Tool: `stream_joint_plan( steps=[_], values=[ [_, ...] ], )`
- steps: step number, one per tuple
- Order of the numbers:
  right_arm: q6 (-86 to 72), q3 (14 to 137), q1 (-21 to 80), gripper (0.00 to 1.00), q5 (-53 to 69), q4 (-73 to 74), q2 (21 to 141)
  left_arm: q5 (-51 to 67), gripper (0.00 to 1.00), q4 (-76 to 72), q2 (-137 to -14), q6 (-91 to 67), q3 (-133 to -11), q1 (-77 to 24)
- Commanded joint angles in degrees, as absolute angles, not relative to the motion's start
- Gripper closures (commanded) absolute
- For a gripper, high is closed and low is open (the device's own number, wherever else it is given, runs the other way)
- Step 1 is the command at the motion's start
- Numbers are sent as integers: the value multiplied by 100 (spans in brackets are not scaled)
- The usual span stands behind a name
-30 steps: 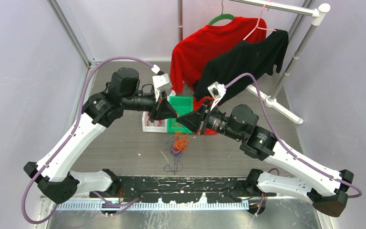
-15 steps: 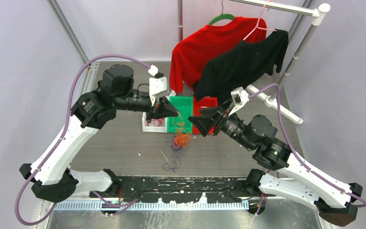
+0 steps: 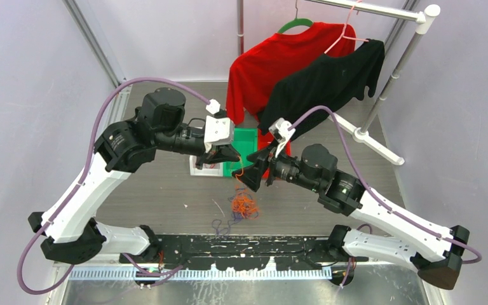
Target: Untangle the cables
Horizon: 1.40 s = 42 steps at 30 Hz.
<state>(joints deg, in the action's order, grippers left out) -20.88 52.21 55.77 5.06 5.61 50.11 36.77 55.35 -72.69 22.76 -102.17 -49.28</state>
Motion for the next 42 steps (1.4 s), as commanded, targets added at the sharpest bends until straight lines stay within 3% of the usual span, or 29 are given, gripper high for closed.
stream_joint_plan(
  steps=[1,8,17,34,42],
  values=[
    [-2041,5449,5589,19,1176,266,5080,3558,100,5531,-7233,2564,-10446,-4967],
    [-2166,5206,5589,19,1283,74,4906,3261,100,5439,-7233,2972,-10390,-4996],
    [-2217,5449,5583,19,1132,-540,5839,3392,100,5313,-7506,2874,-10661,-4996],
    [-2897,4015,5391,44,70,-2540,7086,3786,100,5493,-7864,2258,-12306,-4996],
    [-3234,3331,5361,46,-13,-3229,7500,3645,100,5348,-7875,2302,-12786,-4996]
  ],
)
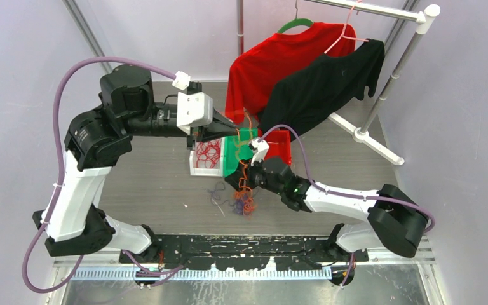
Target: Untangle the cables
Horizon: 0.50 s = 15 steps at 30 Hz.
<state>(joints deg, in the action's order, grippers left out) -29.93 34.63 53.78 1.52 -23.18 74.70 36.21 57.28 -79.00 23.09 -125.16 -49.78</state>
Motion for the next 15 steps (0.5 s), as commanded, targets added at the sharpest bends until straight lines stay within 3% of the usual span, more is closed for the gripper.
stream_joint_plan(
  steps=[1,15],
  values=[
    [-3261,3243,5361,46,-28,-3292,7553,3564,100,5254,-7861,2319,-12801,-4993],
    [-3573,2347,5360,46,-299,-4098,8166,2401,100,3439,-7806,2902,-13107,-4993]
  ],
)
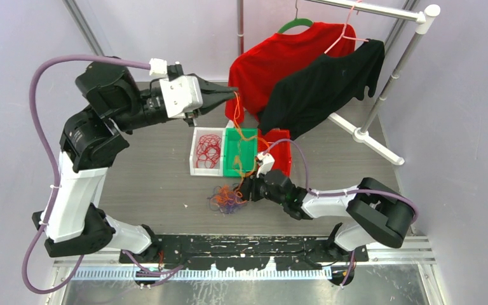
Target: Untangle the cables
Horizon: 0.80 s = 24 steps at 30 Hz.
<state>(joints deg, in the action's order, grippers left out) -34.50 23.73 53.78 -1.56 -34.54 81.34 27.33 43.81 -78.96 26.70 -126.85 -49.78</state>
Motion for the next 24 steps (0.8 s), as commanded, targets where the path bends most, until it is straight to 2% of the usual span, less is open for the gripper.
stream_joint_plan(
  steps=[1,6,12,21,24],
  values=[
    [-3572,2332,5361,46,-307,-4100,8181,2405,100,3440,-7840,2943,-13195,-4998],
    [-3541,2209,5354,46,-356,-3987,7928,2322,100,3259,-7841,3349,-13246,-4993],
    [-3425,2091,5359,47,-483,-3722,7718,1822,100,2046,-7864,3560,-13245,-4993],
    [-3614,1761,5368,71,-467,-4261,8373,1596,100,1583,-8179,3949,-13968,-4992],
    [-3646,1655,5369,70,-477,-4453,8381,1592,100,1680,-8251,3968,-14139,-4994]
  ],
)
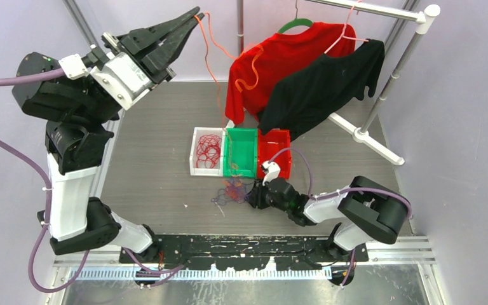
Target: Untangle the cables
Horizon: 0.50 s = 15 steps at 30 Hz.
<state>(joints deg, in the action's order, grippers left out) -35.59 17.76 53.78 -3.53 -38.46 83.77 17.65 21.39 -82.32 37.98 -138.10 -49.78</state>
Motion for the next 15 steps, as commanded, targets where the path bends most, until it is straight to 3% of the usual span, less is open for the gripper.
stream_joint_plan(
  steps=[1,4,9,15],
  values=[
    [-3636,1617,5367,66,-479,-4470,8237,1605,100,1819,-8226,3969,-14109,-4992],
    [-3383,1680,5365,47,-566,-3897,7291,1676,100,1940,-7999,3975,-13630,-5000],
    [-2441,2413,5376,28,-480,-2185,5209,1775,100,2023,-7680,4018,-12889,-4999],
    [-1788,3649,5379,18,701,-1121,4530,1865,100,2227,-7658,4059,-12766,-4999]
  ],
)
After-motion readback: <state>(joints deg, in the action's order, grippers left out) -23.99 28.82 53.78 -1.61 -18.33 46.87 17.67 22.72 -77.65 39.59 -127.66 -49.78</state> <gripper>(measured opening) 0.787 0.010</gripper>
